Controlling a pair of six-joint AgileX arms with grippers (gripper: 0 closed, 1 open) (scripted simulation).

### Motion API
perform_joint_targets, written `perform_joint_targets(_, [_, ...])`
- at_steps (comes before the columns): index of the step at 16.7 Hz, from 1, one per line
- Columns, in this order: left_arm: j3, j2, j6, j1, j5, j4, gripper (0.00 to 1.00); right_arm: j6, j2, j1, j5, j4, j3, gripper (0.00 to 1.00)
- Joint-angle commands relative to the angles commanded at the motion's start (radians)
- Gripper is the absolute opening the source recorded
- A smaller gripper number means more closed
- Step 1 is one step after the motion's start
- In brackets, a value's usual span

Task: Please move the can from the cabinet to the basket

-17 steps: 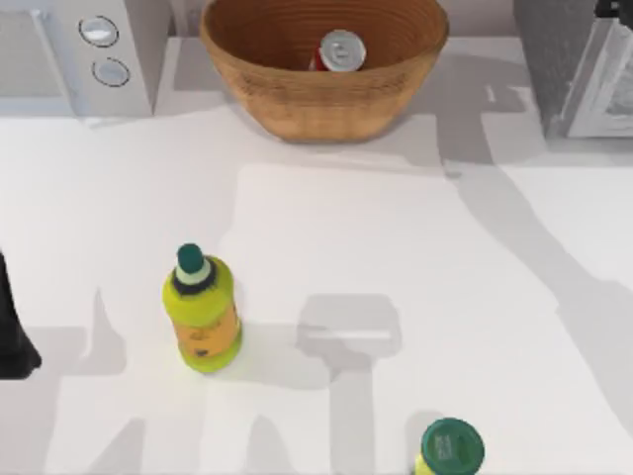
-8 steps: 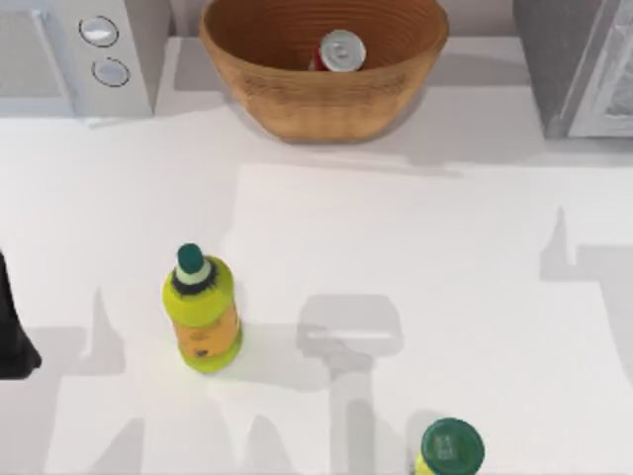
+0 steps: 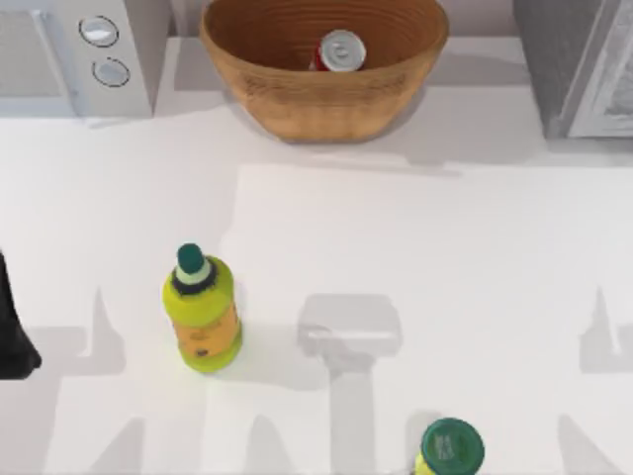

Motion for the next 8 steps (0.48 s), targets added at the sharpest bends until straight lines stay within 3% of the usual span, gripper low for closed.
perform_joint_targets(8, [0.000,0.000,0.000,0.000,0.000,0.000,1.00,0.000,-0.006,-0.016,-0.018,0.008,-0.016,1.00])
